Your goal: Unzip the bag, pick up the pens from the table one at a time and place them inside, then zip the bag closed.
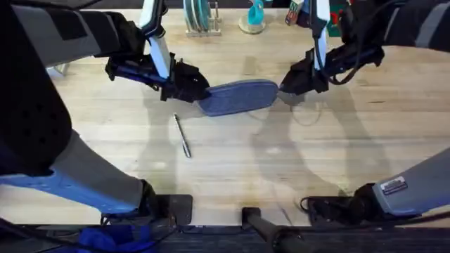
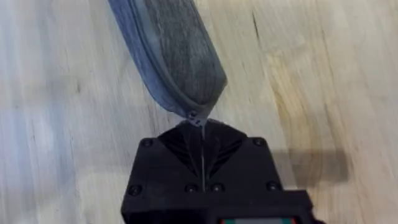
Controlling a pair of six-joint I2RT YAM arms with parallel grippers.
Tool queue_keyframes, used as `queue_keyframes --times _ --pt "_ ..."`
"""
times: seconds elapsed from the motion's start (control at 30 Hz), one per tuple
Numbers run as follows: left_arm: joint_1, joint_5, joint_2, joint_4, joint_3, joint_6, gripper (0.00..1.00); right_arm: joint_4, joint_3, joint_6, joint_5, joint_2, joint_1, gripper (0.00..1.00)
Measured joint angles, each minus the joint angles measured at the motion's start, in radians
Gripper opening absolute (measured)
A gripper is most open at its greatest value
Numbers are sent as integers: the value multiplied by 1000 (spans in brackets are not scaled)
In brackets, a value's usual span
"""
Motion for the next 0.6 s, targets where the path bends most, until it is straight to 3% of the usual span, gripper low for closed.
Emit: queue_keyframes --times 0.6 --pt "0 0 0 0 0 0 42 3 0 128 88 -129 71 30"
